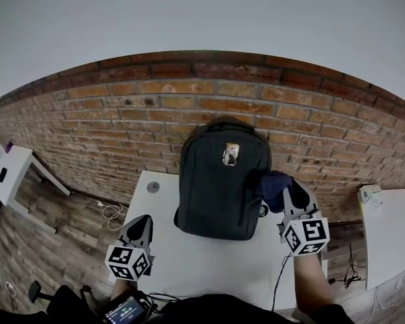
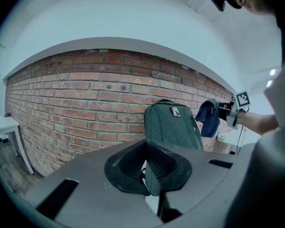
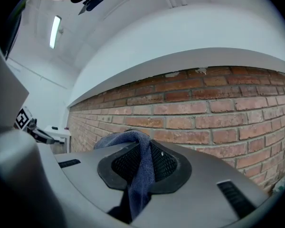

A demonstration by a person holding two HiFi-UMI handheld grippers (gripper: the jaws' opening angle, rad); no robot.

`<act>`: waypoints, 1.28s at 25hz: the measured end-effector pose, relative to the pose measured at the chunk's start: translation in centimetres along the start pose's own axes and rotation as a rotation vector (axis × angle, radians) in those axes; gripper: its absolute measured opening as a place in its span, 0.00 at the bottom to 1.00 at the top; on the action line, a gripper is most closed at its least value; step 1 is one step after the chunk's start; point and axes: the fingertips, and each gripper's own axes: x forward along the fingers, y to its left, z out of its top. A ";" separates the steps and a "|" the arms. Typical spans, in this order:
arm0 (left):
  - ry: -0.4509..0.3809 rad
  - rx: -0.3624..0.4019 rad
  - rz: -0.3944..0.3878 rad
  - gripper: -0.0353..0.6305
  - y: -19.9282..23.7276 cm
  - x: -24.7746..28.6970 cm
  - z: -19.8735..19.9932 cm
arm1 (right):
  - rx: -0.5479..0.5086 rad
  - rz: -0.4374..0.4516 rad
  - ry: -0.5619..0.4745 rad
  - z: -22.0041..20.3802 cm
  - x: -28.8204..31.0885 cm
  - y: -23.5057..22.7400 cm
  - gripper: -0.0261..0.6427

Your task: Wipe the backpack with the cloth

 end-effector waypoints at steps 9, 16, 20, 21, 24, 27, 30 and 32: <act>0.003 -0.027 0.019 0.05 1.7 -1.3 -0.8 | -0.045 -0.019 -0.047 4.5 5.7 -1.4 0.11; 0.009 -0.043 0.035 0.05 2.5 -1.8 -1.4 | -0.103 -0.001 -0.077 7.6 8.7 -1.6 0.11; 0.014 -0.064 0.049 0.05 2.9 -2.0 -1.9 | -0.173 0.013 -0.084 8.8 10.9 -1.3 0.11; 0.017 -0.068 0.051 0.05 2.9 -1.9 -2.0 | -0.179 0.016 -0.086 8.9 11.5 -1.3 0.11; 0.023 -0.069 0.048 0.05 2.9 -1.7 -2.2 | -0.180 0.030 -0.081 9.2 13.1 -0.9 0.11; 0.023 -0.068 0.049 0.05 2.9 -1.4 -2.2 | -0.188 0.056 -0.054 8.5 14.5 -0.3 0.11; 0.029 -0.072 0.050 0.05 3.0 -1.2 -2.4 | -0.137 0.095 0.005 6.6 15.5 0.0 0.11; 0.036 -0.073 0.048 0.05 3.0 -1.0 -2.6 | -0.119 0.101 0.038 5.4 16.2 -0.2 0.11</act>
